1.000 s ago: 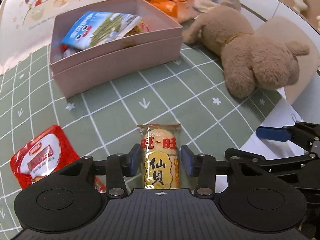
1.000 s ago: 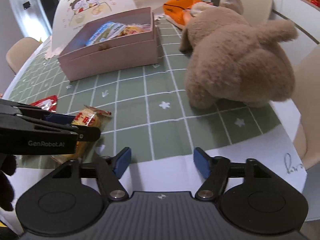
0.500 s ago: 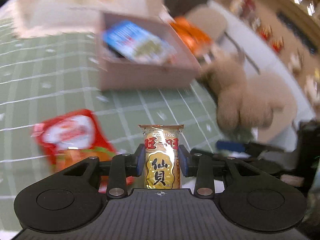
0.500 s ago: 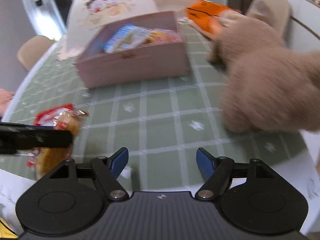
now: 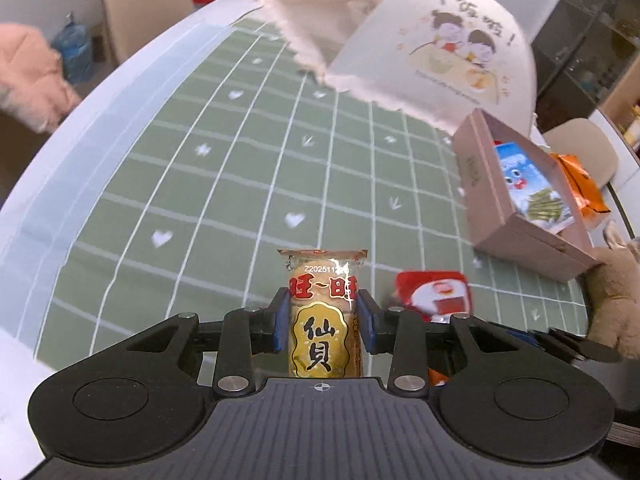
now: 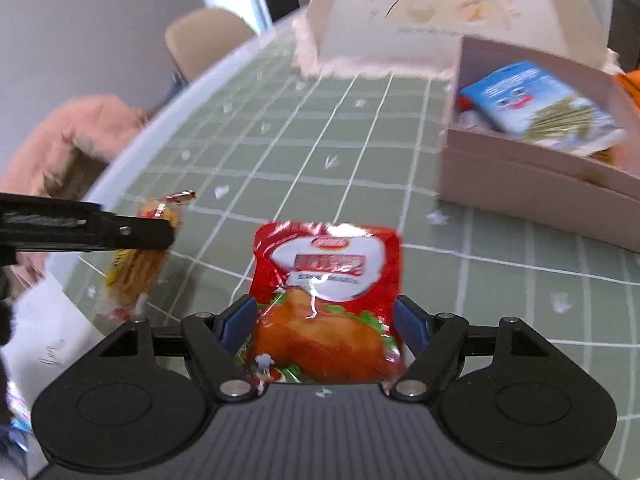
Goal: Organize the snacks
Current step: 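Grasp the red roast-chicken pack with the right tool while the left tool holds the cracker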
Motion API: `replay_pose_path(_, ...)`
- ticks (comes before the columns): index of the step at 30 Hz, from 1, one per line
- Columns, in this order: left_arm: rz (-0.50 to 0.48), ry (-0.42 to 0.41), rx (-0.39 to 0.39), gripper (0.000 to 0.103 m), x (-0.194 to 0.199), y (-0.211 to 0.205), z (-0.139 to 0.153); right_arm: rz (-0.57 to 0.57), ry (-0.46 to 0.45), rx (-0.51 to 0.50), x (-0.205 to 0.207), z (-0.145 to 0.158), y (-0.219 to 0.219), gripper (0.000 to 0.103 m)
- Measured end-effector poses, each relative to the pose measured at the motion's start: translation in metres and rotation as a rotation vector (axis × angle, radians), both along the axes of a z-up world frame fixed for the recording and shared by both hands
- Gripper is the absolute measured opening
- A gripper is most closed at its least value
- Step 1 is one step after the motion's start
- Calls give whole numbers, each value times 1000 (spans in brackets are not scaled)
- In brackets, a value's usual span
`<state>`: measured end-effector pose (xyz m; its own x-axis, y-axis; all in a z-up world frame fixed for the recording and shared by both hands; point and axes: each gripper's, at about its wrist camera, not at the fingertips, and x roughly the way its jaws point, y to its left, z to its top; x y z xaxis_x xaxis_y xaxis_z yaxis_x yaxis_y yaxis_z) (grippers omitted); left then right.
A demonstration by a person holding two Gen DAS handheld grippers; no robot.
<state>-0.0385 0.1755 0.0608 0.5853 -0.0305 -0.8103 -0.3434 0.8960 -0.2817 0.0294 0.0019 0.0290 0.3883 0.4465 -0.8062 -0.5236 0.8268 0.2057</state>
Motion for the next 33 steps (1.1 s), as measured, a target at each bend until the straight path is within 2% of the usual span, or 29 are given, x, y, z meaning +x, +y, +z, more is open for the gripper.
replay_pose_path(2, 6, 10, -15, 40, -5, 1, -4, -19, -25, -40, 1, -5, 9, 85)
replay_pose_path(5, 1, 28, -32, 40, -8, 0, -12, 13, -50, -71, -1, -5, 13, 84)
replay_pose_path(6, -4, 34, -36, 40, -7, -3, -14, 22, -56, -72, -2, -5, 11, 82)
replay_pose_path(8, -22, 45, -41, 40, -6, -5, -17, 34, -65, -68, -3, -3, 3, 66)
replay_pose_path(12, -67, 59, -55, 40, 3, -16, -17, 24, -48, -63, -6, -1, -30, 66)
replay_pose_path(17, -119, 70, -69, 40, 11, -33, -17, -71, -37, -79, -9, 0, -88, 66)
replay_pose_path(19, -136, 77, -77, 40, 13, -38, -19, -102, -19, -47, -8, -1, -109, 68)
replay_pose_path(21, -155, 85, -82, 40, 15, -45, -21, -151, -6, -18, -7, -2, -126, 80)
replay_pose_path(23, -177, 92, -88, 40, 17, -52, -24, -230, 11, 46, -5, -3, -139, 82)
replay_pose_path(25, -191, 92, -90, 40, 18, -58, -25, -289, 34, 117, -2, -4, -147, 87)
replay_pose_path(27, -199, 92, -87, 40, 18, -61, -25, -322, 48, 140, 0, -5, -144, 93)
replay_pose_path(30, -197, 92, -96, 40, 19, -60, -26, -315, 23, 83, 2, -7, -125, 103)
replay_pose_path(33, -191, 85, -105, 40, 18, -59, -27, -269, -67, -61, 2, -14, -95, 103)
